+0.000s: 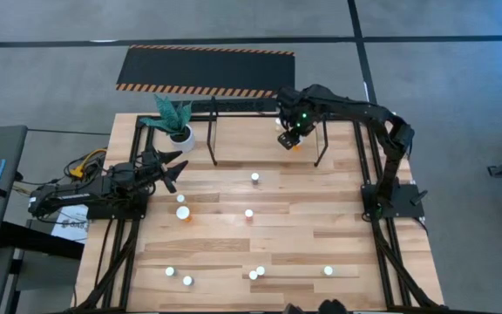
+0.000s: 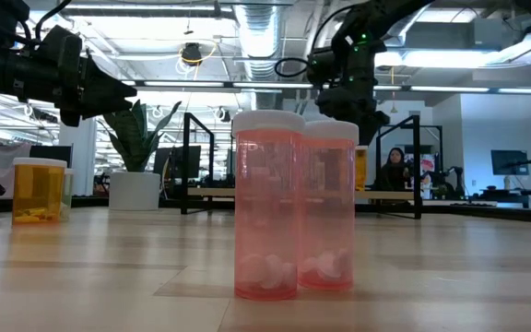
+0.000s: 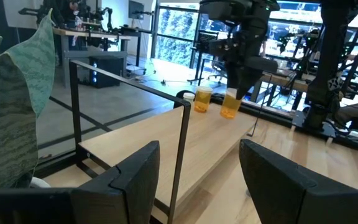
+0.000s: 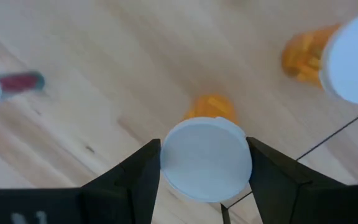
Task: Pick and place medicine bottles onto shelf by color
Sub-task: Put the pill bottle on the shelf
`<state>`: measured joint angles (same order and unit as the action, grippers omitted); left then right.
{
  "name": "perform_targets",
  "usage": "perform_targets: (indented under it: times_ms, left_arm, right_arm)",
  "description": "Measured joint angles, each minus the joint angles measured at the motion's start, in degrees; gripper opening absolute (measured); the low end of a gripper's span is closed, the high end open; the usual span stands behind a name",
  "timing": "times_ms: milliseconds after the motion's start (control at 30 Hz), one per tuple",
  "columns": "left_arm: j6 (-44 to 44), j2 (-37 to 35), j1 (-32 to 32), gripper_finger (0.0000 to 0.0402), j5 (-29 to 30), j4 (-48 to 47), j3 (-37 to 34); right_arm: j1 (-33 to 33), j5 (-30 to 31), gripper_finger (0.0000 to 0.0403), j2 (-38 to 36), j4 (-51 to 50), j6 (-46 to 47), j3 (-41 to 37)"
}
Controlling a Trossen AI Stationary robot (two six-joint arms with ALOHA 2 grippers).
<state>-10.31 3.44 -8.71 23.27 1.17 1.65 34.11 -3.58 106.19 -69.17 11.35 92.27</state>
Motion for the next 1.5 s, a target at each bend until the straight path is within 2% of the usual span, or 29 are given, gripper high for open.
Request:
perform_targets:
  times_ms: [467, 800, 1500]
  left_arm:
    - [0.0, 0.0, 0.0, 0.0208, 0.0, 0.0, 0.0]
    - [0.0, 0.0, 0.0, 0.0208, 0.0, 0.0, 0.0]
    - [0.0, 0.0, 0.0, 0.0208, 0.0, 0.0, 0.0]
  right_arm:
    - [-1.1, 0.1, 0.0226, 0.0, -1.3, -15.2, 0.0]
    - [0.7, 0.2, 0.0226, 0.0, -3.0, -26.4, -1.5]
    - [4.0, -0.2, 0.0226, 0.5, -0.2, -41.0, -1.6]
